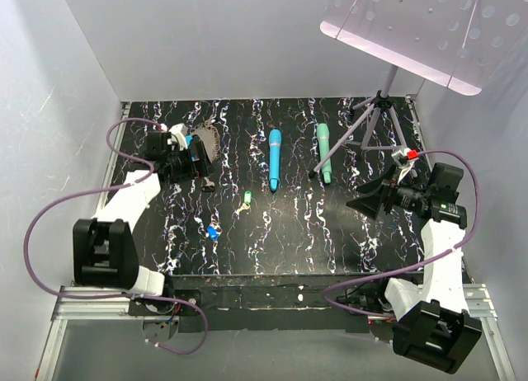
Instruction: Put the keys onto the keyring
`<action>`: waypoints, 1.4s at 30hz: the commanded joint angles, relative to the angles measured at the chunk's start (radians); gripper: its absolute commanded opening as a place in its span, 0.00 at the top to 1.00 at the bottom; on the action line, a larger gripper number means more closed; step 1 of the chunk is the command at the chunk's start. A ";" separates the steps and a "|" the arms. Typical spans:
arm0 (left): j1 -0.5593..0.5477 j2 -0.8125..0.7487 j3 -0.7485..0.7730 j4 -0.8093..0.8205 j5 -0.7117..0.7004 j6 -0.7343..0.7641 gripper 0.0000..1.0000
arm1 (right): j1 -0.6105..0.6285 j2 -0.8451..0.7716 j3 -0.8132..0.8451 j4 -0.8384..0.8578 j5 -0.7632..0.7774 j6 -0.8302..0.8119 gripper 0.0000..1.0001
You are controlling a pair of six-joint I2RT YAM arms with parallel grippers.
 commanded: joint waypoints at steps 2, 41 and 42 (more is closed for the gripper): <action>-0.030 0.113 0.142 -0.119 -0.035 0.096 0.02 | 0.029 0.010 0.067 -0.068 0.017 -0.068 0.12; -0.179 0.233 0.154 -0.199 -0.203 0.213 0.08 | 0.058 0.037 0.048 -0.034 0.080 -0.070 0.12; -0.180 0.241 0.157 -0.201 -0.198 0.211 0.08 | 0.058 0.037 0.047 -0.034 0.082 -0.070 0.12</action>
